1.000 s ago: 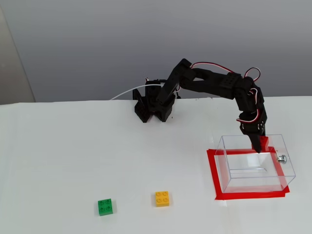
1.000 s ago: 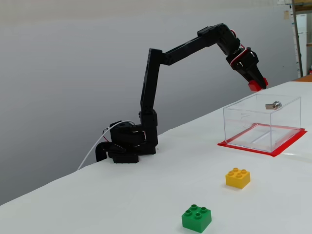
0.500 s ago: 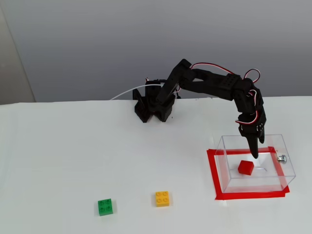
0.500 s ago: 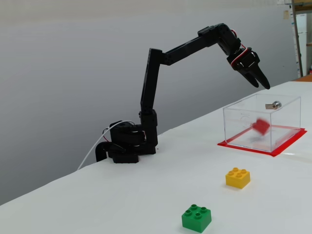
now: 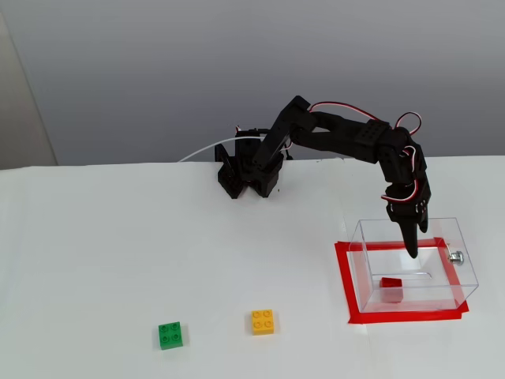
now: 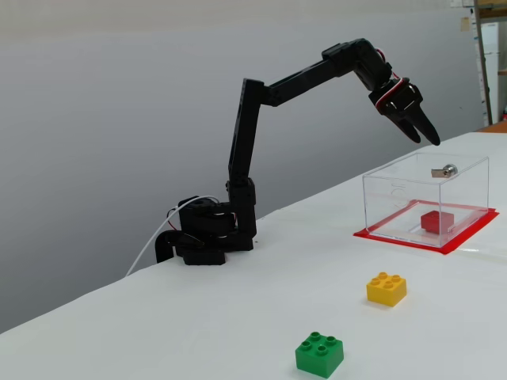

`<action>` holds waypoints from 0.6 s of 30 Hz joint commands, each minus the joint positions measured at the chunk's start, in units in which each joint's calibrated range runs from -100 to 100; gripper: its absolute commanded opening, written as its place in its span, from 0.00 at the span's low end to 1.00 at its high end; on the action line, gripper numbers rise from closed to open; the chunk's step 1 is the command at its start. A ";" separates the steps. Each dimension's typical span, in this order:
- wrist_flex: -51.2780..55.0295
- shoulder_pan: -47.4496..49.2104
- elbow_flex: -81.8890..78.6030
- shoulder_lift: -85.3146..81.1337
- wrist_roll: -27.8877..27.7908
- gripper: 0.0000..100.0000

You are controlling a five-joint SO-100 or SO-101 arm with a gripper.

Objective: Pick the red lego brick and place it into the transparent box

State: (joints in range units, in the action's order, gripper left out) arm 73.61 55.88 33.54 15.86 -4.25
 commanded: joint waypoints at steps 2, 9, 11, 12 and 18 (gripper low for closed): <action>0.02 -0.16 1.45 -0.46 -0.24 0.23; 2.81 -0.76 1.45 -1.30 -0.03 0.02; 4.03 -0.83 1.54 -1.39 -0.13 0.02; 4.81 -0.90 1.99 -1.47 -0.13 0.02; 7.07 -2.68 2.27 -6.73 -0.08 0.02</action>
State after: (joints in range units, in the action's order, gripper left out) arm 80.21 54.70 34.07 14.84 -4.30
